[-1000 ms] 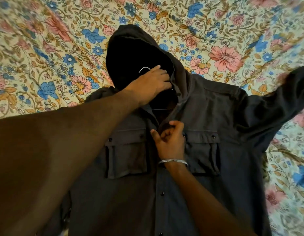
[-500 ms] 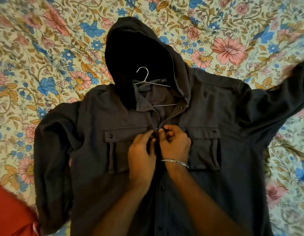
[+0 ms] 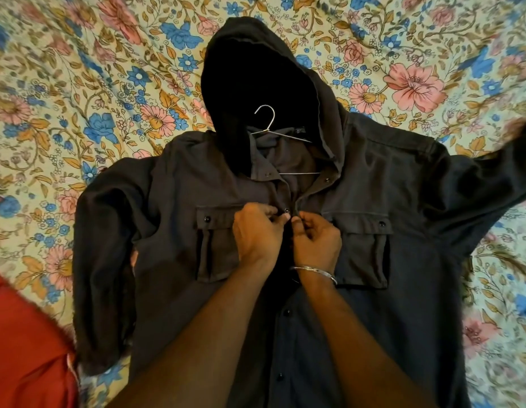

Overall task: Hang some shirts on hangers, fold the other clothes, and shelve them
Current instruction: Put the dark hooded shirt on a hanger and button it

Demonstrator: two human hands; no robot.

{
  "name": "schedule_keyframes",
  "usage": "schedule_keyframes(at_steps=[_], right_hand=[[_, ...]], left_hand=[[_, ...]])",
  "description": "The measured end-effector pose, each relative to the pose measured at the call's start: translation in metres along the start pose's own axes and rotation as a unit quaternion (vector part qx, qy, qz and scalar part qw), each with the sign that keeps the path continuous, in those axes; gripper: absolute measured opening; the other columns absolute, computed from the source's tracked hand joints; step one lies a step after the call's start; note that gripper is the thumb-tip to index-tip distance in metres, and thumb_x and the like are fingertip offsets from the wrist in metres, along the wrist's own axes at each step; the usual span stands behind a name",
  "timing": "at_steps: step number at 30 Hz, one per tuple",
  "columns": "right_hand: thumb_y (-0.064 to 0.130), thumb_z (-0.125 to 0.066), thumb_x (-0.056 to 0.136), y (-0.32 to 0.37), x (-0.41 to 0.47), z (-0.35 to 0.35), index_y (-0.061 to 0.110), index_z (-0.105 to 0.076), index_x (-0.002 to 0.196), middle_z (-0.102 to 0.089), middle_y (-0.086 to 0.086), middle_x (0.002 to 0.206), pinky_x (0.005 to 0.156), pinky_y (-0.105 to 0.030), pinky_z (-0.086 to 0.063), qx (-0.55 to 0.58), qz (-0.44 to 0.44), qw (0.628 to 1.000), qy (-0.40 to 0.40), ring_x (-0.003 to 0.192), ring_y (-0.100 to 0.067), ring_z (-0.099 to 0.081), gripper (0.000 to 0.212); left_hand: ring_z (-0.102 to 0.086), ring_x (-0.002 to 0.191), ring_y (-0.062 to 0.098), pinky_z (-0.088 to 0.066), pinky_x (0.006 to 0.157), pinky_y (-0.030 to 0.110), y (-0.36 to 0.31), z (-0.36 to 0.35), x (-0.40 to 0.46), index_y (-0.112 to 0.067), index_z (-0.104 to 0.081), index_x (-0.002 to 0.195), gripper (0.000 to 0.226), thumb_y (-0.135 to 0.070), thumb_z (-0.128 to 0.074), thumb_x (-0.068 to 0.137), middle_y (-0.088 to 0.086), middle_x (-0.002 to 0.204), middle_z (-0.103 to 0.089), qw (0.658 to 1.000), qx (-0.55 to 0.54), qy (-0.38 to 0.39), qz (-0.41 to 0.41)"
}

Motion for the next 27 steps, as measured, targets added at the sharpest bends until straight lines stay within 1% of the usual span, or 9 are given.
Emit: schedule_keyframes(at_steps=[2, 5, 7, 11, 15, 17, 19, 23, 27], right_hand=[[0.014, -0.072, 0.090, -0.008, -0.001, -0.002, 0.013, -0.075, 0.099, -0.075, -0.002, 0.083, 0.068, -0.039, -0.062, 0.080, -0.033, 0.996, 0.008, 0.072, -0.016, -0.072, 0.009], [0.005, -0.072, 0.089, -0.014, -0.001, -0.001, 0.012, -0.073, 0.097, -0.073, 0.000, 0.076, 0.059, -0.028, -0.058, 0.178, -0.081, 0.981, 0.005, 0.060, -0.011, -0.068, 0.010], [0.004, -0.072, 0.089, -0.016, 0.001, -0.002, 0.006, -0.073, 0.099, -0.073, 0.000, 0.073, 0.059, -0.028, -0.057, 0.213, -0.099, 0.972, 0.015, 0.057, -0.010, -0.065, 0.011], [0.000, -0.072, 0.087, -0.018, 0.004, -0.003, 0.003, -0.073, 0.104, -0.075, -0.010, 0.088, 0.065, -0.023, -0.058, 0.238, -0.113, 0.964, 0.035, 0.068, -0.008, -0.071, 0.016], [-0.001, -0.072, 0.087, -0.018, 0.008, 0.000, 0.000, -0.072, 0.111, -0.075, -0.010, 0.097, 0.070, -0.013, -0.055, 0.214, -0.087, 0.971, 0.054, 0.074, 0.003, -0.070, 0.023], [-0.001, -0.071, 0.088, -0.017, 0.008, -0.002, -0.001, -0.071, 0.110, -0.075, -0.012, 0.097, 0.072, -0.014, -0.056, 0.203, -0.069, 0.975, 0.061, 0.074, 0.002, -0.070, 0.022], [-0.002, -0.070, 0.089, -0.017, 0.007, -0.004, -0.003, -0.071, 0.109, -0.075, -0.011, 0.091, 0.068, -0.018, -0.057, 0.204, -0.059, 0.975, 0.068, 0.069, -0.003, -0.070, 0.021], [0.004, -0.072, 0.089, -0.017, 0.009, -0.010, 0.004, -0.074, 0.109, -0.074, -0.007, 0.080, 0.057, -0.022, -0.056, 0.167, -0.031, 0.983, 0.063, 0.054, -0.004, -0.062, 0.020], [0.019, -0.077, 0.087, -0.010, 0.008, -0.015, 0.017, -0.078, 0.104, -0.075, 0.003, 0.090, 0.067, -0.036, -0.062, 0.074, 0.033, 0.996, 0.043, 0.067, -0.009, -0.069, 0.018]], left_hand=[[-0.072, 0.097, 0.017, -0.057, 0.083, 0.033, -0.001, -0.001, 0.003, -0.024, -0.080, 0.099, 0.021, -0.037, -0.081, 0.082, -0.004, 0.097, -0.078, 1.000, 0.028, 0.002, 0.007], [-0.071, 0.097, 0.014, -0.056, 0.082, 0.031, -0.001, -0.004, 0.003, -0.030, -0.080, 0.097, 0.017, -0.040, -0.078, 0.084, -0.010, 0.097, -0.077, 0.999, 0.047, 0.009, 0.007], [-0.071, 0.096, 0.012, -0.056, 0.083, 0.032, -0.001, -0.007, 0.005, -0.031, -0.079, 0.096, 0.014, -0.039, -0.076, 0.085, -0.011, 0.096, -0.077, 0.999, 0.049, 0.017, 0.014], [-0.069, 0.099, 0.015, -0.052, 0.092, 0.041, -0.002, -0.012, 0.002, -0.030, -0.075, 0.097, 0.014, -0.037, -0.075, 0.085, -0.011, 0.096, -0.076, 0.998, 0.041, -0.010, 0.040], [-0.063, 0.104, 0.011, -0.043, 0.094, 0.035, -0.007, -0.015, -0.023, -0.027, -0.056, 0.130, 0.045, -0.028, -0.074, 0.088, -0.011, 0.109, -0.067, 0.995, 0.024, -0.101, -0.003], [-0.061, 0.106, 0.012, -0.039, 0.090, 0.033, -0.008, -0.019, -0.030, -0.027, -0.053, 0.139, 0.047, -0.026, -0.067, 0.094, -0.008, 0.122, -0.060, 0.990, 0.068, -0.110, -0.051], [-0.062, 0.107, 0.015, -0.041, 0.088, 0.033, -0.004, -0.020, -0.028, -0.030, -0.057, 0.135, 0.039, -0.026, -0.063, 0.096, -0.007, 0.127, -0.058, 0.988, 0.090, -0.096, -0.082], [-0.065, 0.103, 0.015, -0.053, 0.084, 0.039, 0.003, -0.009, -0.012, -0.031, -0.069, 0.125, 0.028, -0.029, -0.062, 0.097, -0.010, 0.117, -0.065, 0.985, 0.087, -0.059, -0.137], [-0.065, 0.102, 0.014, -0.053, 0.078, 0.033, 0.000, -0.004, 0.003, -0.032, -0.073, 0.118, 0.024, -0.031, -0.065, 0.095, -0.011, 0.109, -0.068, 0.981, 0.126, -0.027, -0.146]])
Point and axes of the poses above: each hand's wrist, its own x-axis towards the middle knuckle, its own z-axis out of the back of the hand, y = z × x, the point moved 7 cm from there along x, towards the middle knuckle
